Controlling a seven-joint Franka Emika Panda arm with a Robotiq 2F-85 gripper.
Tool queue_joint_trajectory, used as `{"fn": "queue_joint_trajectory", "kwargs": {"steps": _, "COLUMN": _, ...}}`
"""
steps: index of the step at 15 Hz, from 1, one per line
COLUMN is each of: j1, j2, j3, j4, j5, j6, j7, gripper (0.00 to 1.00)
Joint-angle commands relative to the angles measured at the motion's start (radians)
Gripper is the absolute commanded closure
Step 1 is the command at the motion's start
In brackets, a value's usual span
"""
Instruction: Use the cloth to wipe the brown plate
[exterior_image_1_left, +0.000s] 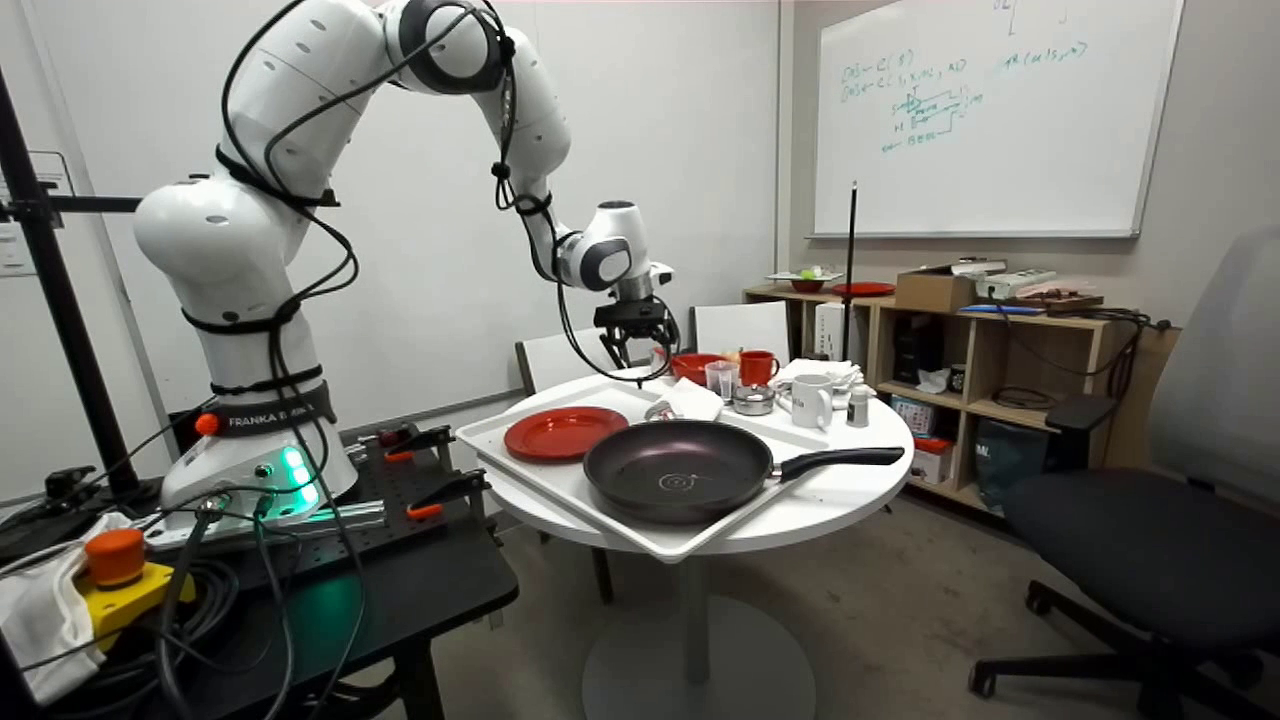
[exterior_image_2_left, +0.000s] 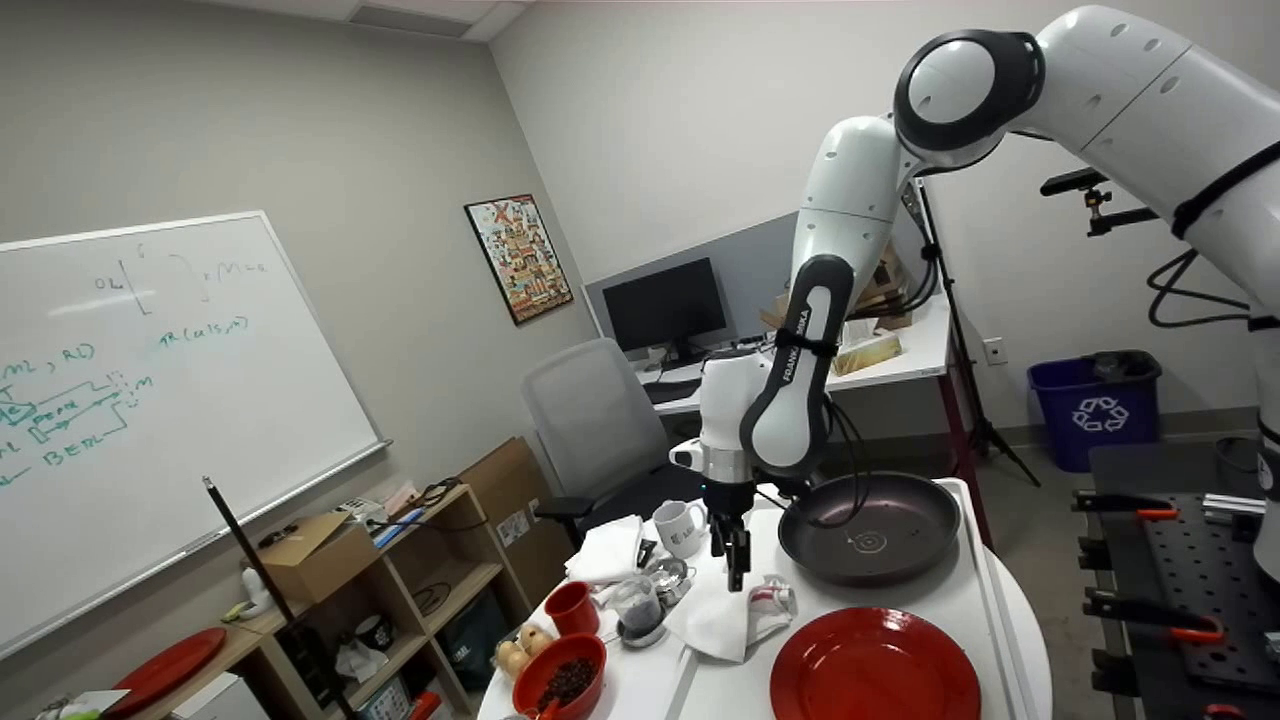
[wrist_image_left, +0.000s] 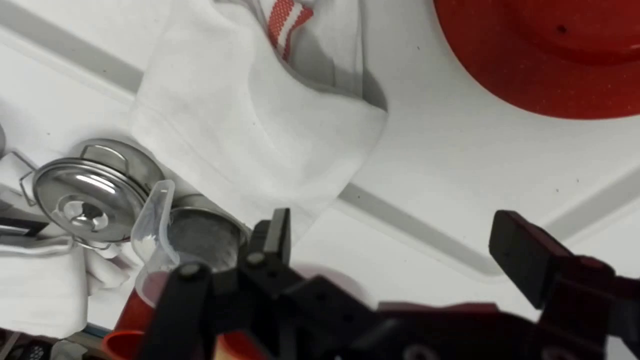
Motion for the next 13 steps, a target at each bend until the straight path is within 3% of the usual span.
{"fn": "queue_joint_trajectory", "kwargs": {"steps": 1, "j1": -0.152, "j2": -0.051, "j3": 0.157, "j4": -0.125, "j5": 0.105, "j6": 0.134, "j7": -0.008, "gripper": 0.0}}
{"fn": "queue_joint_trajectory", "kwargs": {"steps": 3, "j1": -0.23, "j2": -0.043, "j3": 0.239, "j4": -0.161, "j5": 0.115, "j6": 0.206, "j7": 0.025, "gripper": 0.0}}
{"fn": "queue_joint_trajectory", "kwargs": {"steps": 6, "j1": -0.311, "j2": -0.03, "j3": 0.307, "j4": -0.204, "j5": 0.057, "j6": 0.294, "j7": 0.088, "gripper": 0.0}}
{"fn": "queue_joint_trajectory", "kwargs": {"steps": 7, "j1": -0.265, "j2": -0.018, "j3": 0.258, "j4": -0.156, "j5": 0.021, "j6": 0.239, "j7": 0.096, "gripper": 0.0}}
{"fn": "queue_joint_trajectory", "kwargs": {"steps": 13, "j1": -0.298, "j2": -0.018, "j3": 0.285, "j4": -0.185, "j5": 0.007, "j6": 0.274, "j7": 0.122, "gripper": 0.0}}
